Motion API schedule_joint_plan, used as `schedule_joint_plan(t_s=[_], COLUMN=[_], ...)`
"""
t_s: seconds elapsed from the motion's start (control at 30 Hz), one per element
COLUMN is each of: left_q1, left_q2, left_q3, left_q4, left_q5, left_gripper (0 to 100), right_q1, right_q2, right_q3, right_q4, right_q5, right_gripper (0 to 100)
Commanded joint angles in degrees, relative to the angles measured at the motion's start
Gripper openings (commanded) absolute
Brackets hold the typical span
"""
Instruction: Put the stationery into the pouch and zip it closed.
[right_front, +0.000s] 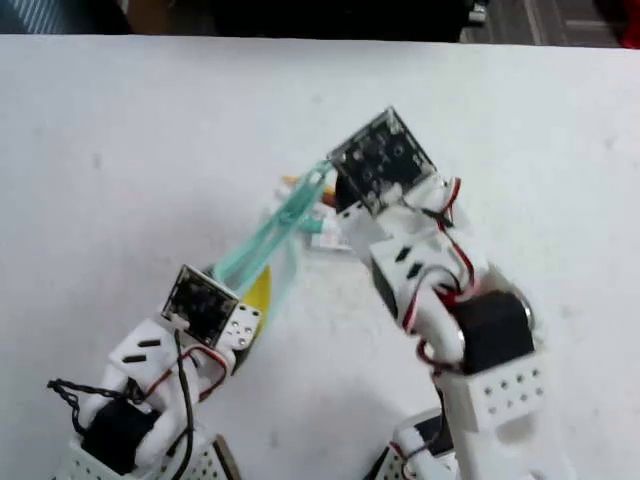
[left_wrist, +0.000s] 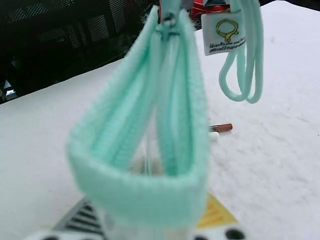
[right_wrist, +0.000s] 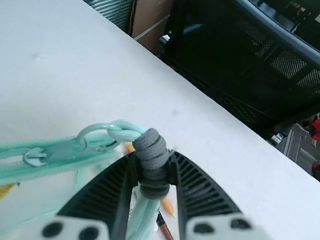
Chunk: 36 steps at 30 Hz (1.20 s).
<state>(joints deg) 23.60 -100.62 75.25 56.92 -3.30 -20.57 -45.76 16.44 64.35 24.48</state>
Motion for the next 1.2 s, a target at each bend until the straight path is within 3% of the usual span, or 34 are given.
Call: schedule_joint_plan(t_s=[0.0, 0.4, 0.6, 0.67, 0.83, 1.17], left_q1=[-0.13, -0.13, -0.13, -0.13, -0.13, -4.18], left_q2=[0.04, 0.04, 0.04, 0.04, 0.04, 0.04], left_q3=[-0.18, -0.18, -0.18, -0.18, -0.18, -0.44], left_q4=[-0.88, -0.88, -0.88, -0.88, -0.88, -1.32], left_q5=[0.53, 0.53, 0.53, 0.53, 0.53, 0.79], left_gripper=[2, 2, 2, 2, 3, 2], right_q1=[3.65, 7.25, 2.42, 0.4, -2.77, -0.92], right_q2=[3.03, 4.35, 3.65, 2.59, -3.56, -11.38], right_q3=[-0.79, -0.44, -0.88, -0.79, -0.44, -0.62], right_q4=[-2.59, -5.41, -3.03, -1.89, -0.84, 4.97], right_q5=[-0.62, -3.16, -4.22, -4.31, -4.04, -3.78], right_gripper=[1.7, 1.7, 2.2, 6.4, 33.0, 28.4])
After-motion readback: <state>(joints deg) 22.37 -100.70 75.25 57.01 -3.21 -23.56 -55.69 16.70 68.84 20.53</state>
